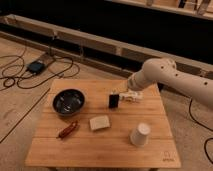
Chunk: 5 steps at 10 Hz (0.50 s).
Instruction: Place the ceramic cup over the eraser
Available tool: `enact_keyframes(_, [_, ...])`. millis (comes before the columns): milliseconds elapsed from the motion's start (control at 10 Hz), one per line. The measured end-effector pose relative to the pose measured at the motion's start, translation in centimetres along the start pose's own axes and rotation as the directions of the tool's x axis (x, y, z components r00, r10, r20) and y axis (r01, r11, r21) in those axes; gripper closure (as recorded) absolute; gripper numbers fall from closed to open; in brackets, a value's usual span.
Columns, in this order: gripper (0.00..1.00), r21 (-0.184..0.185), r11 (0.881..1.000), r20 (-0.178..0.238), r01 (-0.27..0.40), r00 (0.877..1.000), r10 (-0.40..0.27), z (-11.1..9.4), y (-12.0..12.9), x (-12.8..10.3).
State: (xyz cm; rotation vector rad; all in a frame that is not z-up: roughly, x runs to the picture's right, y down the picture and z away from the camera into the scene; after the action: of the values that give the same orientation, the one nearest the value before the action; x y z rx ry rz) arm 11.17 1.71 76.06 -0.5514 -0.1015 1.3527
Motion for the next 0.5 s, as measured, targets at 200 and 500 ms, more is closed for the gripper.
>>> enact_keyframes(200, [0.20,0.004,1.000,-0.001,0.002,1.000,-0.002,0.0,-0.1,0.0])
enact_keyframes(500, [0.20,0.126,0.992,-0.075,0.026,0.997,-0.016,-1.1,-2.7,3.0])
